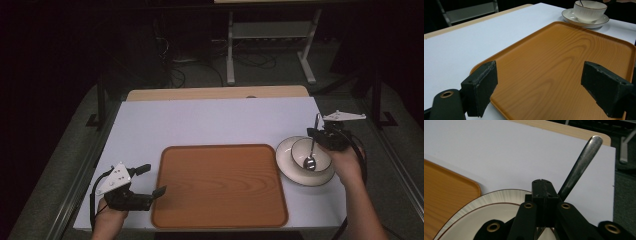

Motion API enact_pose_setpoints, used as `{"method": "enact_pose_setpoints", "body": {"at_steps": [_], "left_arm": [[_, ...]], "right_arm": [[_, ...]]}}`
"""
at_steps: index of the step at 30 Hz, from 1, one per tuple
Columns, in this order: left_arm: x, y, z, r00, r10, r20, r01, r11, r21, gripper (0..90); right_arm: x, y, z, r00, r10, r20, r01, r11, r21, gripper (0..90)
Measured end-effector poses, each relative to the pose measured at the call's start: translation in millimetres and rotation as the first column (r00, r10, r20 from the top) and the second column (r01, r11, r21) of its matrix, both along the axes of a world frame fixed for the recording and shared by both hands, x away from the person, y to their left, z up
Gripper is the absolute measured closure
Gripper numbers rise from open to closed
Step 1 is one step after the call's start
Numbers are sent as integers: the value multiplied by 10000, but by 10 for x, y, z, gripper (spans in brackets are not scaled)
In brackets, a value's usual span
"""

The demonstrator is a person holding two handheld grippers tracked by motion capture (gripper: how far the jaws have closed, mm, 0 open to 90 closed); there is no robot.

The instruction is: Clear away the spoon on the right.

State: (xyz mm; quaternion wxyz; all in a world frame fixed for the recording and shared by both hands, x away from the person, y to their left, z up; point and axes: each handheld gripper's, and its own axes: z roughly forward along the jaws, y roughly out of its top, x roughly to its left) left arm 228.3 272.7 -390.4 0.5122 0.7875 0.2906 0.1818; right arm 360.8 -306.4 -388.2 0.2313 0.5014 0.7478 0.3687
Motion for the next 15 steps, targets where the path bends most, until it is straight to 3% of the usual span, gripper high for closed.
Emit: {"method": "enact_pose_setpoints", "body": {"at_steps": [15], "left_arm": [[5, -6, 2, 10000, -21, 18, 21, 10000, -19, 137]], "right_arm": [[-129, -212, 1, 9978, -660, -104, 660, 9978, -62, 894]]}}
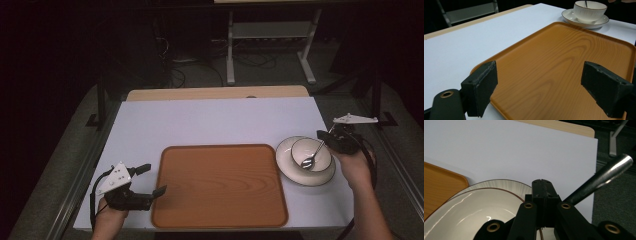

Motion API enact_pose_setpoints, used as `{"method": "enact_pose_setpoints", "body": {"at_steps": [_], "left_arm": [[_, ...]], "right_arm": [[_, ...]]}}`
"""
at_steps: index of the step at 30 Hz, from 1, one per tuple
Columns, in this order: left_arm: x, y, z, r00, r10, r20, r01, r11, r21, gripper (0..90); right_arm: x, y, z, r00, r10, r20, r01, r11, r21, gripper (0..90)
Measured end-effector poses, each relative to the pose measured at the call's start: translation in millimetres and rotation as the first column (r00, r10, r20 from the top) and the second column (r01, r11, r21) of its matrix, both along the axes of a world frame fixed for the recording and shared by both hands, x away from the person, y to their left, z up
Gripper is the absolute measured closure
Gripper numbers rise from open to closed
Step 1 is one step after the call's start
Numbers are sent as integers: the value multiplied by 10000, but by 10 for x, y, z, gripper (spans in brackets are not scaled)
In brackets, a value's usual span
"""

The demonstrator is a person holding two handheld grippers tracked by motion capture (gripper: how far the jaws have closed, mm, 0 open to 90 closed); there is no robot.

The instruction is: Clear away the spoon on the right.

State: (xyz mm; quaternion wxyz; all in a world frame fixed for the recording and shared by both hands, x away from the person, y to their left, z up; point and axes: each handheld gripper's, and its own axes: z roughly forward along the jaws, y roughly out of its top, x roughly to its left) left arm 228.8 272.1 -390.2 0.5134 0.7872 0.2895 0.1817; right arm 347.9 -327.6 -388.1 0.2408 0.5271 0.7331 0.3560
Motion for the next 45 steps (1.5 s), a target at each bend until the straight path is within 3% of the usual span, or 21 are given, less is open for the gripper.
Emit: {"method": "enact_pose_setpoints", "body": {"at_steps": [23, 36, 42, 43, 45], "left_arm": [[4, -11, 2, 10000, -36, -5, 36, 10000, -3, 137], [11, -17, 1, 10000, -71, -2, 71, 10000, 6, 137], [11, -22, 0, 10000, -77, -7, 77, 10000, -23, 137], [13, -21, 0, 10000, -83, 3, 83, 10000, -16, 137], [15, -20, 1, 10000, -90, 8, 90, 10000, 6, 137]], "right_arm": [[-185, -198, 28, 9989, -464, 93, 463, 9989, 110, 894], [-319, -333, 47, 9949, -1011, 14, 1011, 9949, 54, 894], [-350, -300, 85, 9957, -914, 142, 914, 9958, 37, 890], [-364, -271, 113, 9973, -684, 279, 681, 9976, 142, 827], [-368, -251, 127, 9982, -491, 338, 483, 9986, 229, 786]]}}
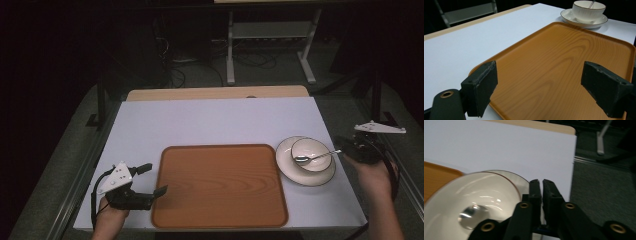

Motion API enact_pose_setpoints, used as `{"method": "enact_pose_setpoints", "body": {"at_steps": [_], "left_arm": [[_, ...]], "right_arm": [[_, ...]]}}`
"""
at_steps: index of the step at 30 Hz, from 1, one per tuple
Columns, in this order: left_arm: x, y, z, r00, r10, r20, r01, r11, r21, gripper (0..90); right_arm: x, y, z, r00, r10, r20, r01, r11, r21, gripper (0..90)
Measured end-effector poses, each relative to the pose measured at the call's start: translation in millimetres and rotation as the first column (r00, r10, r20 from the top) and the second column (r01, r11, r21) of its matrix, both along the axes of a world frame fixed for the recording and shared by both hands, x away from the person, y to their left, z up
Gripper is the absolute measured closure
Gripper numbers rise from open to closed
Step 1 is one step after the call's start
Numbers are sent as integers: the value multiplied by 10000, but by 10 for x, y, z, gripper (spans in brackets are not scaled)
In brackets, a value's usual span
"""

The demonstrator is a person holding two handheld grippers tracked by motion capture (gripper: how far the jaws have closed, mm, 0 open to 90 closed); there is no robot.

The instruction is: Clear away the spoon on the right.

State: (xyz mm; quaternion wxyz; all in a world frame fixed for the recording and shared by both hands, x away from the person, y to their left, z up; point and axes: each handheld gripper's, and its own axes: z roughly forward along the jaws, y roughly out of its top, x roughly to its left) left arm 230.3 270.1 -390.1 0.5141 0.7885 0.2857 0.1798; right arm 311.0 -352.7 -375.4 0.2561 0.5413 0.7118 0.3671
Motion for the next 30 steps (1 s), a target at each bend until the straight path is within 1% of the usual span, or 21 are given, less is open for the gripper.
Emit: {"method": "enact_pose_setpoints", "body": {"at_steps": [3, 5, 7, 8, 10, 12, 13, 14, 15, 16, 18, 21, 22, 23, 26, 27, 30], "left_arm": [[1, 2, 0, 10000, -6, 5, 6, 10000, 7, 137], [2, 4, 1, 10000, -7, 8, 7, 10000, 25, 137], [2, 5, 1, 10000, -5, 4, 5, 10000, 24, 137], [3, 6, 1, 10000, 2, 3, -2, 10000, 36, 137], [3, 7, -1, 10000, 6, -19, -6, 10000, 22, 137], [4, 8, -1, 10000, 31, -23, -31, 10000, 25, 137], [3, 9, 0, 10000, 30, -24, -30, 10000, 22, 137], [2, 10, 1, 10000, 35, -15, -35, 10000, 25, 137], [0, 12, 1, 10000, 27, -21, -27, 10000, 10, 137], [0, 12, 1, 10000, 27, -21, -27, 10000, 10, 137], [1, 15, 2, 10000, 31, -28, -31, 10000, 14, 137], [2, 16, 2, 10000, 41, -20, -41, 10000, -27, 137], [3, 14, 1, 10000, 38, -33, -38, 10000, -27, 137], [3, 14, 1, 10000, 38, -33, -38, 10000, -27, 137], [7, 13, 0, 10000, 55, -24, -55, 10000, -61, 137], [9, 14, 0, 10000, 71, -23, -71, 9999, -75, 137], [11, 13, -1, 10000, 73, -32, -74, 9999, -84, 137]], "right_arm": [[-27, 85, 45, 9991, 268, 342, -266, 9996, -61, 609], [-70, 183, 75, 9982, 224, 559, -220, 9997, -86, 472], [-82, 204, 80, 9978, 310, 590, -307, 9995, -71, 454], [-103, 235, 90, 9974, 385, 601, -386, 9993, 10, 423], [-122, 267, 106, 9972, 539, 513, -556, 9979, 321, 383], [-184, 313, 110, 9975, 460, 543, -485, 9978, 447, 371], [-184, 313, 110, 9975, 460, 543, -485, 9978, 447, 371], [-199, 319, 104, 9974, 444, 563, -469, 9980, 429, 368], [-259, 326, 80, 9976, 351, 599, -372, 9987, 348, 371], [-259, 326, 80, 9976, 351, 599, -372, 9987, 348, 371], [-314, 317, 60, 9977, 335, 594, -347, 9992, 194, 371], [-408, 277, 40, 9980, 204, 591, -219, 9994, 250, 369], [-471, 242, 20, 9981, 100, 605, -118, 9995, 285, 368], [-471, 242, 20, 9981, 100, 605, -118, 9995, 285, 368], [-545, 175, -18, 9986, -74, 526, 55, 9993, 371, 366], [-585, 132, -38, 9986, -254, 466, 233, 9987, 445, 366], [-624, 63, -69, 9978, -513, 427, 490, 9974, 532, 366]]}}
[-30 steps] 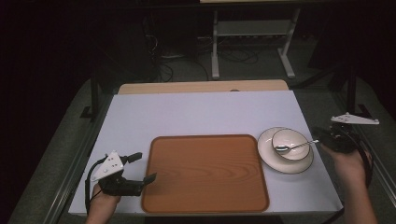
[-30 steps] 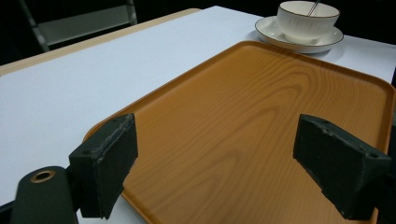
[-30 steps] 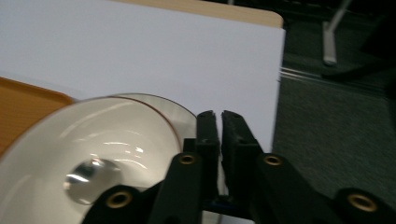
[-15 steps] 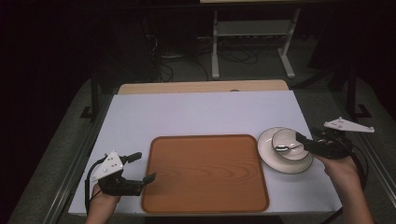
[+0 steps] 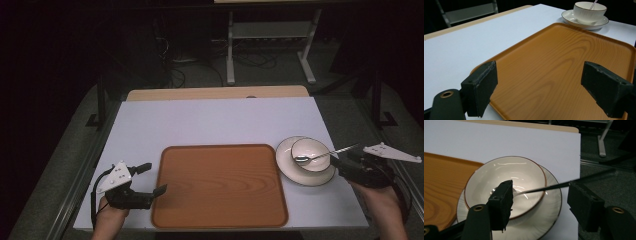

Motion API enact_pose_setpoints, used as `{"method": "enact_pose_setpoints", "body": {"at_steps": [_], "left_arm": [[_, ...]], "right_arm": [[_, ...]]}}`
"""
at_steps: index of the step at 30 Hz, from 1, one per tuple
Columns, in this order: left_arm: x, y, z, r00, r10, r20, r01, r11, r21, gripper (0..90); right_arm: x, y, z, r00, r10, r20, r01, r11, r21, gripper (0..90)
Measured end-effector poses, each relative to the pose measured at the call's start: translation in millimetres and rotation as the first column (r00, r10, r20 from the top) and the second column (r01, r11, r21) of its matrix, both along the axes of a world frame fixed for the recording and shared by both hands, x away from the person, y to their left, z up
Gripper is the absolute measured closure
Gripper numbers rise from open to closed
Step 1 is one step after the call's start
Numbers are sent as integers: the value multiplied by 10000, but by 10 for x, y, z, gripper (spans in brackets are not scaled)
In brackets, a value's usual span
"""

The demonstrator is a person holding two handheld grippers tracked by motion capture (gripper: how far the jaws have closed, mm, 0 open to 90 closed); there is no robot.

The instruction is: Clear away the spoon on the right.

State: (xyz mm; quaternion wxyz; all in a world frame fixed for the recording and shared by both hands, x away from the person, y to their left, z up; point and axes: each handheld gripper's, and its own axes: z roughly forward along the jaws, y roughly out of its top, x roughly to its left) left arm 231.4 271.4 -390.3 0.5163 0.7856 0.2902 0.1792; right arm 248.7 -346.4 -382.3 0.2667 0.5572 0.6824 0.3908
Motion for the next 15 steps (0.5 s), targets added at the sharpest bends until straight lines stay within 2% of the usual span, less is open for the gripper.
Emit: {"method": "enact_pose_setpoints", "body": {"at_steps": [7, 14, 15], "left_arm": [[8, -4, -5, 10000, -36, -26, 36, 10000, 16, 137], [3, -15, -2, 10000, -67, -8, 67, 9999, 76, 137], [5, -13, -3, 10000, -63, -23, 63, 9999, 84, 137]], "right_arm": [[58, -101, -99, 9992, -323, -230, 329, 9991, 251, 361], [209, -102, -181, 9997, -138, -224, 154, 9970, 765, 334], [258, -98, -197, 9998, -116, -183, 134, 9947, 1018, 334]]}}
